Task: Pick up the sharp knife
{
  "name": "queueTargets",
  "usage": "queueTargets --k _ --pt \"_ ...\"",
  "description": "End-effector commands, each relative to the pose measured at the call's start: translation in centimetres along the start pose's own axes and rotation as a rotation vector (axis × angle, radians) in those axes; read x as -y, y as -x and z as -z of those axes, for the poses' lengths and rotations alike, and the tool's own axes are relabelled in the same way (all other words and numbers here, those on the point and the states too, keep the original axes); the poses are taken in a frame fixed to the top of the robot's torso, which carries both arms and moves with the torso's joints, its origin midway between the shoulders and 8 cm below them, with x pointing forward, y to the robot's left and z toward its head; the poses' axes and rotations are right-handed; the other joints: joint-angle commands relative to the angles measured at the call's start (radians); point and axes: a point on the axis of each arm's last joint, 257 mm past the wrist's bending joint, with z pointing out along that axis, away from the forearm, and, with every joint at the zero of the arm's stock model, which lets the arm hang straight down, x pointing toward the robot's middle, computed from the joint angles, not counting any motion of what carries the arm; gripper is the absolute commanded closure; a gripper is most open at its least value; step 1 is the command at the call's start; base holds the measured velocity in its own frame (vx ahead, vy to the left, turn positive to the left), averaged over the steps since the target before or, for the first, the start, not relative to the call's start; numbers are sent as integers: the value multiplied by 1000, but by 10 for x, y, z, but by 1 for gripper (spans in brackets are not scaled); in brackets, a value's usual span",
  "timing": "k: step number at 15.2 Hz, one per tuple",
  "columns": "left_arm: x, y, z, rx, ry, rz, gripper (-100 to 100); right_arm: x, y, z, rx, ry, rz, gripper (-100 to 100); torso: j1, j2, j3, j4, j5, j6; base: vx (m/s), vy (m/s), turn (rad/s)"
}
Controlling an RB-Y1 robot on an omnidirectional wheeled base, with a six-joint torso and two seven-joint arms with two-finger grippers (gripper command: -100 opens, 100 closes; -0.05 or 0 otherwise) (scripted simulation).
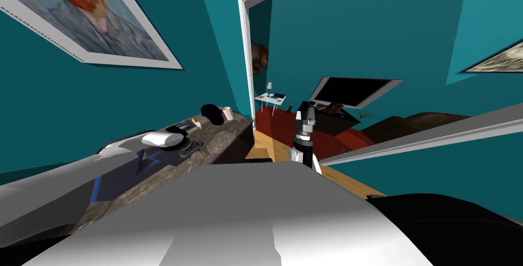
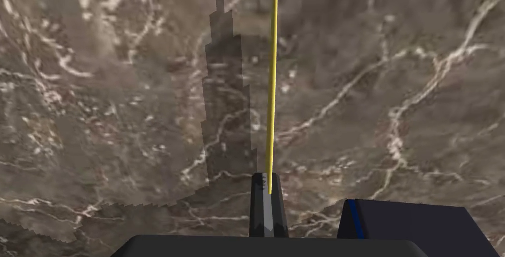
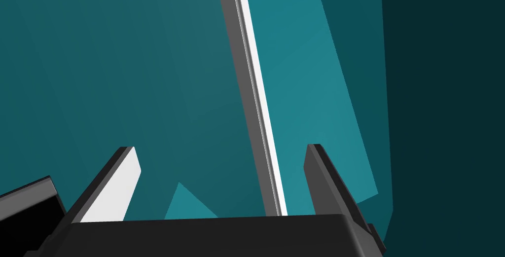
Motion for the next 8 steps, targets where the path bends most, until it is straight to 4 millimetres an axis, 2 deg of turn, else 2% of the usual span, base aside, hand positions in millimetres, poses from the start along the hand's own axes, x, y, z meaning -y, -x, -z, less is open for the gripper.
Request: queueTargets --k 1,2,3,4,7,8 --pt "0 0 0 0 0 0 100 0 0 0 0 0 0 0 0 0 0 0 0 0 0 0 0" --pt "9 1 13 -5 -13 -8 100 0 0 0 0 0 0 0 0 0 0 -1 -1 0 17 4 80" --pt "7 1 5 0 -16 -3 100 0 0 0 0 0 0 0 0 -1 -1 -2 -2 -1 14 6 42" --pt "21 0 19 -5 -39 -10 -100 0 0 0 0 0 0 0 0 -1 -2 -3 -2 0 -18 -16 73" --pt "20 -17 18 -50 -35 -23 -100 0 0 0 0 0 0 0 -3 2 0 -2 -2 -1 -40 -53 71" --pt "20 -10 17 -31 -37 -16 -100 0 0 0 0 0 0 0 -4 2 0 -2 -2 0 -17 -35 13"
